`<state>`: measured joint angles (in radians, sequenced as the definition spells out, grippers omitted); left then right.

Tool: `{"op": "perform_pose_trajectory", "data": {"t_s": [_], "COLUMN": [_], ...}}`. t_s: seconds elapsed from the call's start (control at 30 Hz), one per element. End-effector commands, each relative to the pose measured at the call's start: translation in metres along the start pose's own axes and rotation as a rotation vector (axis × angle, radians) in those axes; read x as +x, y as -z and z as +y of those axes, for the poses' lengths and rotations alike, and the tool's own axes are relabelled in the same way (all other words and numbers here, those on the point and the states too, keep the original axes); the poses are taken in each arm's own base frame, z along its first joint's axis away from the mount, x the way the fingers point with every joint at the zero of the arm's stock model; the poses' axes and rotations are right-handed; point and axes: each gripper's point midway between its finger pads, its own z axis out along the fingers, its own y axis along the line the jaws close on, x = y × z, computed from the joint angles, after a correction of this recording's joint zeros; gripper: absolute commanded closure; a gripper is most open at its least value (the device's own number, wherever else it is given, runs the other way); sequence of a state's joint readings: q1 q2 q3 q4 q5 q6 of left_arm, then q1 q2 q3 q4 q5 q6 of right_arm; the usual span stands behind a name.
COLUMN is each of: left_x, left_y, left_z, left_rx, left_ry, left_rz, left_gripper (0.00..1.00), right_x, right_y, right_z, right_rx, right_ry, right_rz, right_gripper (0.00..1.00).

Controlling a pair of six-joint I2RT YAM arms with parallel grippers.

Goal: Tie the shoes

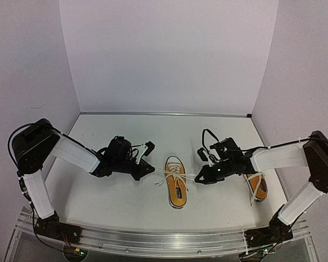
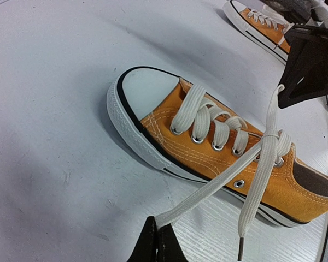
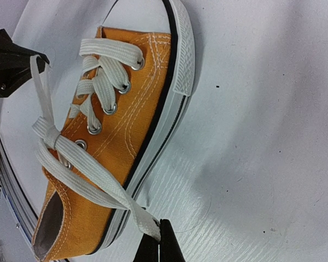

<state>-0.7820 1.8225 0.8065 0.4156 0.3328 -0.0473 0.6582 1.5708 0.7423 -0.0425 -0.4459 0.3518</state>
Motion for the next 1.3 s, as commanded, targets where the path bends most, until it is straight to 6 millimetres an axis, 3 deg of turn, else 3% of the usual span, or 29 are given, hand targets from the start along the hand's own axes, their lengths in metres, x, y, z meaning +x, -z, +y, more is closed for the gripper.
{"op": "perform_pose_trajectory", "data": {"t_s": [0.0,0.13,0.33,0.37,0.47,0.53,0.63,0.73,0.77,0.83,1.0,1.1,1.27], "left_x": [-0.029,-0.038,-0.018,-0.016,-0.012,-0.013,-0.021,-0.039,-0.047,-0.068,-0.103,-0.109,-0.101], "left_y": [0.022,0.026,0.015,0.014,0.016,0.02,0.029,0.041,0.047,0.061,0.093,0.106,0.135], "left_z": [0.035,0.033,0.024,0.02,0.011,0.009,0.007,0.01,0.011,0.011,0.031,0.054,0.1], "left_rx": [-0.138,-0.136,-0.064,-0.042,-0.008,-0.011,-0.027,-0.073,-0.093,-0.126,-0.221,-0.297,-0.383], "left_ry": [-0.001,-0.017,0.001,0.008,0.017,0.018,0.034,0.067,0.074,0.087,0.222,0.298,0.439], "left_rz": [-0.026,-0.023,0.024,0.027,0.025,0.023,0.04,0.049,0.044,-0.005,-0.07,-0.065,-0.106], "left_gripper": [1.0,1.0,1.0,0.99,0.72,0.59,0.4,0.09,0.03,0.0,0.0,0.0,0.0], "right_x": [-0.013,-0.016,0.005,0.007,0.007,0.001,-0.014,-0.03,-0.036,-0.05,-0.076,-0.089,-0.098], "right_y": [0.023,0.022,-0.007,-0.01,-0.012,-0.005,0.013,0.034,0.042,0.06,0.092,0.106,0.117], "right_z": [0.01,0.013,0.002,0.002,0.005,0.01,0.021,0.033,0.036,0.042,0.045,0.038,-0.001], "right_rx": [-0.013,-0.024,-0.039,-0.046,-0.066,-0.078,-0.089,-0.1,-0.098,-0.084,-0.027,0.022,0.102], "right_ry": [-0.012,0.002,-0.028,-0.034,-0.042,-0.032,-0.012,0.018,0.029,0.049,0.07,0.054,-0.028], "right_rz": [-0.02,-0.012,0.077,0.089,0.098,0.074,0.01,-0.064,-0.097,-0.165,-0.301,-0.365,-0.405], "right_gripper": [1.0,1.0,0.99,0.92,0.71,0.59,0.46,0.36,0.26,0.14,0.08,0.06,0.03]}}
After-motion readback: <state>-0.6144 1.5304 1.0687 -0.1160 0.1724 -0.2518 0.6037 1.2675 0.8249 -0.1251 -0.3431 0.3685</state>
